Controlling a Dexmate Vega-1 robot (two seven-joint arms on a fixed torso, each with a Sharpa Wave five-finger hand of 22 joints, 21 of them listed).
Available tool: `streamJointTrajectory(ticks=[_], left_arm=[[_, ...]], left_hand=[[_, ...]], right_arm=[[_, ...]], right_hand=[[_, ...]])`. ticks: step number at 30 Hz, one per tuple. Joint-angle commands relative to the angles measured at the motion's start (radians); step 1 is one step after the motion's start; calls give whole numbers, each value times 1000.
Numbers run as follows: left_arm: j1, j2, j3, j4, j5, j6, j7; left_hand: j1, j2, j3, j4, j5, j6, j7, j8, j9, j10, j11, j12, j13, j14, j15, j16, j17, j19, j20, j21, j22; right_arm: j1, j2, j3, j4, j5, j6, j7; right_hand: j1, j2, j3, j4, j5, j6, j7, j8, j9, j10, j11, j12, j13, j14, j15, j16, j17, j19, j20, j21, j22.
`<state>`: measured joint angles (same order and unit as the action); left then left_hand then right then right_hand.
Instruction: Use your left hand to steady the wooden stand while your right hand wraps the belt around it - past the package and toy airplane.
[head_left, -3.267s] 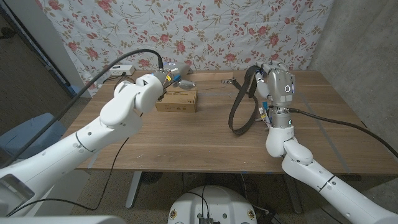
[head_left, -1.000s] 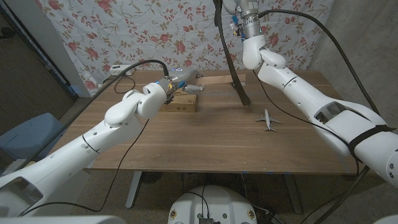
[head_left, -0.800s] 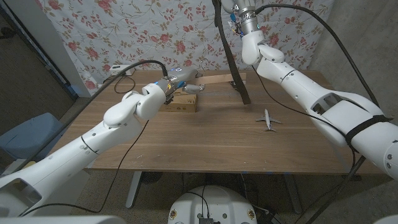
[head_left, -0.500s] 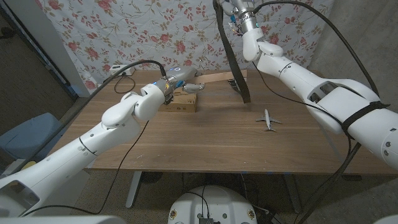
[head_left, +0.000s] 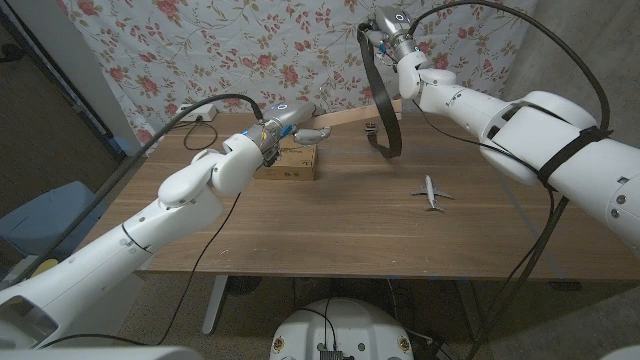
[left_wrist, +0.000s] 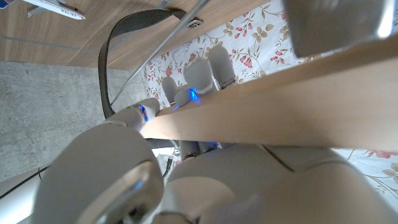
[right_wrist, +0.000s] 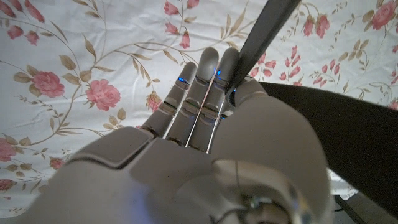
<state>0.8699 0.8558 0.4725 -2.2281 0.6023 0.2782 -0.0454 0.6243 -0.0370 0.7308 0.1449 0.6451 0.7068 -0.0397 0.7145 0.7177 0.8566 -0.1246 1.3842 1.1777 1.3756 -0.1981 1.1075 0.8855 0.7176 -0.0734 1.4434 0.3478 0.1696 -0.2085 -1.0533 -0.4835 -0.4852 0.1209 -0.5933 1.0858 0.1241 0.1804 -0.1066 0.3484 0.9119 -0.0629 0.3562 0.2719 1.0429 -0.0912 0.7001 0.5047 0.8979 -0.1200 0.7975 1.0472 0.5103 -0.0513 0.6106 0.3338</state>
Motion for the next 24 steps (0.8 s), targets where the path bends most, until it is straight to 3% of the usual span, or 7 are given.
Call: streamJointTrajectory(ticks=[1,7,13,18,24], left_arm=[[80,15,-65,-72,-59,30,56],[104,17,-85,-99,-74,35,88],[104,-18,-91,-71,-107,-5,156],[79,-31,-70,-38,-110,-33,172],[62,-47,-53,-3,-115,-65,199]], left_hand=[[-10,-1,26,20,9,0,-4,9,2,-1,1,190,66,0,1,1,3,-3,-38,9,-1],[-10,-2,28,20,10,-1,-3,11,-1,-1,2,189,66,-2,1,-3,2,-4,-39,13,-2],[-11,-2,30,20,10,-3,-3,12,-3,1,0,190,66,2,2,-3,2,-3,-40,14,-10],[-11,-2,31,19,10,-2,-3,15,-3,0,0,190,67,1,1,-3,4,-3,-42,18,-10],[-11,-1,32,20,10,-6,-5,15,-5,-1,-1,190,67,4,-1,4,14,-6,-42,24,-6]], right_arm=[[47,-28,-143,112,99,-60,81],[34,-52,-156,112,152,-83,95],[15,-54,-167,111,185,-80,81],[9,-52,-165,104,183,-67,16],[-23,-58,-125,61,169,-71,-168]], right_hand=[[4,-2,-6,0,10,139,-68,1,3,-4,1,-1,-1,-9,-101,-6,3,-4,-103,7,0],[5,-3,-11,1,14,139,-71,-1,6,-6,-1,-3,-3,-13,-101,-18,3,-7,-102,10,-3],[6,-2,-15,2,18,140,-71,-3,6,-5,-1,-4,-4,-13,-101,-28,3,-10,-99,13,-5],[6,1,-18,4,21,144,-70,-4,5,1,1,-3,-6,-11,-100,-33,3,-9,-99,16,-6],[8,4,-21,6,25,144,-67,-6,8,5,4,-2,-8,-4,-100,-41,4,-6,-94,22,-8]])
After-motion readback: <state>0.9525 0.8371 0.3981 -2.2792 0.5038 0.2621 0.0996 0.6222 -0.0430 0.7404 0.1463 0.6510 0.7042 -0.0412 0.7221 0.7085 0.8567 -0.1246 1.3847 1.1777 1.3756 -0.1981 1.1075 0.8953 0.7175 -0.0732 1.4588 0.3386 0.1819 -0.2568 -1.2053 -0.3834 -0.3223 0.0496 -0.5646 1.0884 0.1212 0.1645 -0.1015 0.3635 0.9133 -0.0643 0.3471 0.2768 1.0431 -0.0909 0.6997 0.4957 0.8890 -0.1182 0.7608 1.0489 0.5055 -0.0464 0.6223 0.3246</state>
